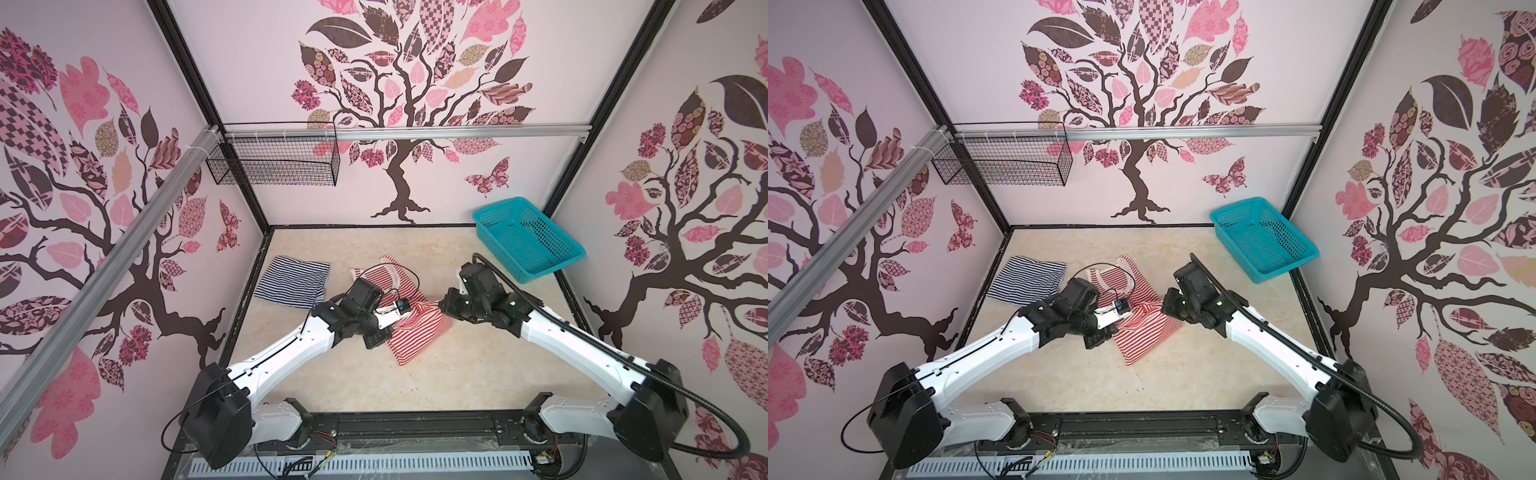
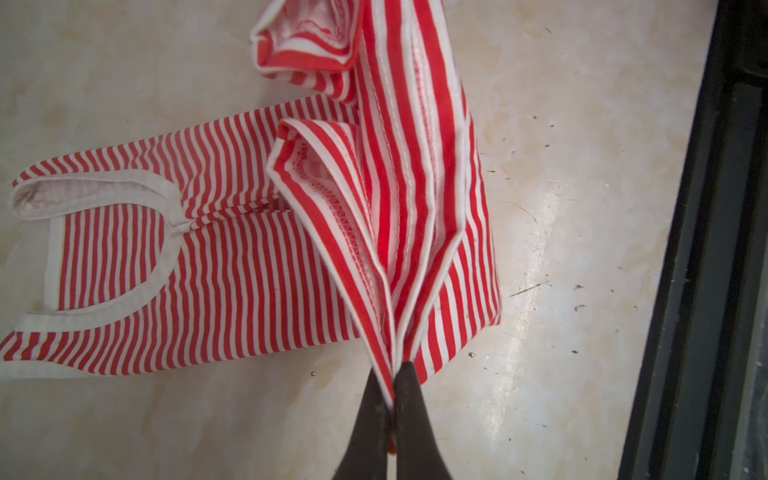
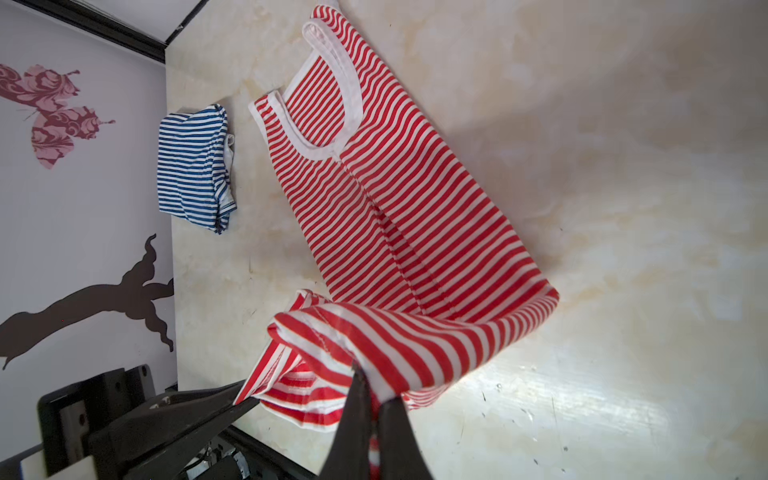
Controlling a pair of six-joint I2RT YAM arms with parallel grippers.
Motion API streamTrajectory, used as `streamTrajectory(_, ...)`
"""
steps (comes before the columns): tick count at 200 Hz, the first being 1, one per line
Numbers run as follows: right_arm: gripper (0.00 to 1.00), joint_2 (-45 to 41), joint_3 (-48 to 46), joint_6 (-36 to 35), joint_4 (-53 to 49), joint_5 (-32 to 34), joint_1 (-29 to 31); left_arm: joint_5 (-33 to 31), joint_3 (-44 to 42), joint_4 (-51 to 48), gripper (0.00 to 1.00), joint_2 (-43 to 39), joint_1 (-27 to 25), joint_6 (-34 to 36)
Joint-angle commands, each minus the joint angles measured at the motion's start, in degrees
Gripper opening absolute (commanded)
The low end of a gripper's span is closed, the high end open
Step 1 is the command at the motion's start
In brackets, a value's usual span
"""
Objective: Fold and stack the tank tops
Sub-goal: 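Lift the hem with both grippers and fold it over toward the straps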
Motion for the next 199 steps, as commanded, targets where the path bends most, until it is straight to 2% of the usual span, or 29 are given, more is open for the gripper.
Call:
streamTrajectory(1,0.00,5.7,6.0,-5.2,2.7,-5.1,-1.1,0.7,4.0,2.6,0.00,4.6,3.8,1.7)
streamTrajectory(41,0.00,17.1,14.7,-8.1,3.5,-8.7,-3.2,1.6,7.0,4.1,0.00,11.6,8.6,3.0)
streamTrajectory(91,0.00,31.1,21.8,-12.2,3.1,-15.1,-5.2,0.8,7.5,7.1,0.00,18.0,10.9,3.5)
streamTrajectory(144,0.00,37.7,26.6,-15.9,0.6,-17.3,-5.3,-0.6,5.3,12.1,0.00,19.0,12.9,1.6)
streamTrajectory(199,0.00,44.6,32.5,-17.1,-0.9,-19.7,-6.6,-4.8,8.1,11.2,0.00,23.7,13.4,1.4)
